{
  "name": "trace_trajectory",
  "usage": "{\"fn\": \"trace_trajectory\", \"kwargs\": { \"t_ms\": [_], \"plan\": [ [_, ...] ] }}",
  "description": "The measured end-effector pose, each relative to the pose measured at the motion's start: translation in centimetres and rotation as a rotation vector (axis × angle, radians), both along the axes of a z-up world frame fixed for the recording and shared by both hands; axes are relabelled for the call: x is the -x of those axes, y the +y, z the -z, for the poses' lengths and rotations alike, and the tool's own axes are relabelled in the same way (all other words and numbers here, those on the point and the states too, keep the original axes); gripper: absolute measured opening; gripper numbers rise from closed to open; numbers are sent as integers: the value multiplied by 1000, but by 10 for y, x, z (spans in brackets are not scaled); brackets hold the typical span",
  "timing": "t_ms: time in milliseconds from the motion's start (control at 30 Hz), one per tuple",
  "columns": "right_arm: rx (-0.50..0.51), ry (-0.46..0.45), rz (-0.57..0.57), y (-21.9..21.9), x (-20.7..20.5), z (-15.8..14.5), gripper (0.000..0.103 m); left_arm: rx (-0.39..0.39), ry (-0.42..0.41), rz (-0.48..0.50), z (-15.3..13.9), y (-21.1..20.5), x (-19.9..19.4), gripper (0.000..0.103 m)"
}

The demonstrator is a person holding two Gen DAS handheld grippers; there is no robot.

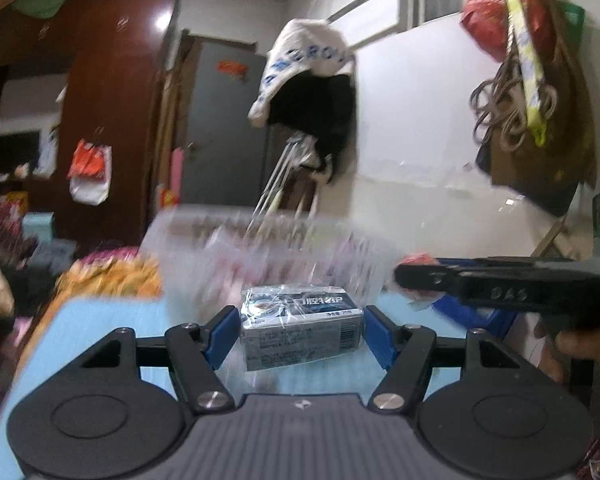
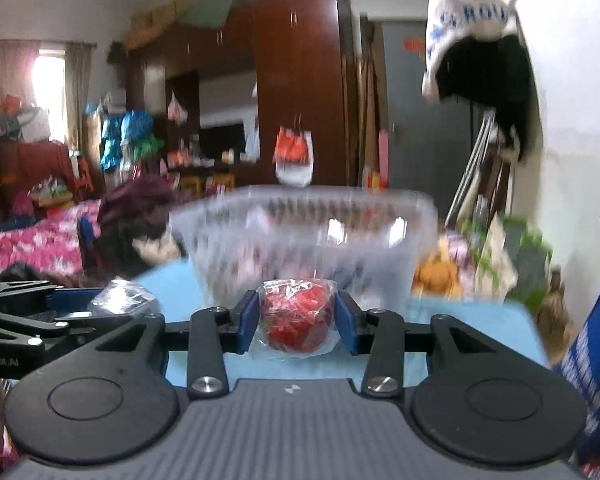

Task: Organize objects
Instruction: 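Lift both items over the basket and open both grippers, then grasp the clear-wrapped silver box with the left gripper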

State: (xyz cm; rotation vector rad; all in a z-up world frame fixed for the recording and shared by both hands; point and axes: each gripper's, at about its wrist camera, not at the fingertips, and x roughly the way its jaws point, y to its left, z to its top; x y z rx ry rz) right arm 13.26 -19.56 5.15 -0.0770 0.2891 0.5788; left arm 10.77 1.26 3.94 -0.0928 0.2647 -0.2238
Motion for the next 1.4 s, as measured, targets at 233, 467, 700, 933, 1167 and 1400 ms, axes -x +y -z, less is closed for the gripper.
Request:
{"fn": "trace_trajectory", "kwargs": {
  "t_ms": [233, 467, 700, 933, 1167, 1400],
  "plan": [
    [87, -44, 50, 41, -74, -48, 43, -45, 55, -98, -64, 4, -102, 70],
    [89, 36, 97, 50, -140, -39, 43, -60, 148, -174, -71, 17, -184, 70],
    [108, 49, 86, 49, -144, -29, 44, -44, 193, -176, -53, 27, -200, 70],
    [100, -47, 106, 44, -122, -36, 103, 5, 158, -144, -54, 36, -180, 91],
    [29, -99, 82, 17, -68, -43, 103, -74, 137, -105, -36, 22, -99, 93],
    [-8, -13, 62, -11, -39, -7, 103, -77, 230, -31, 28, 13, -58, 93]
  ]
}}
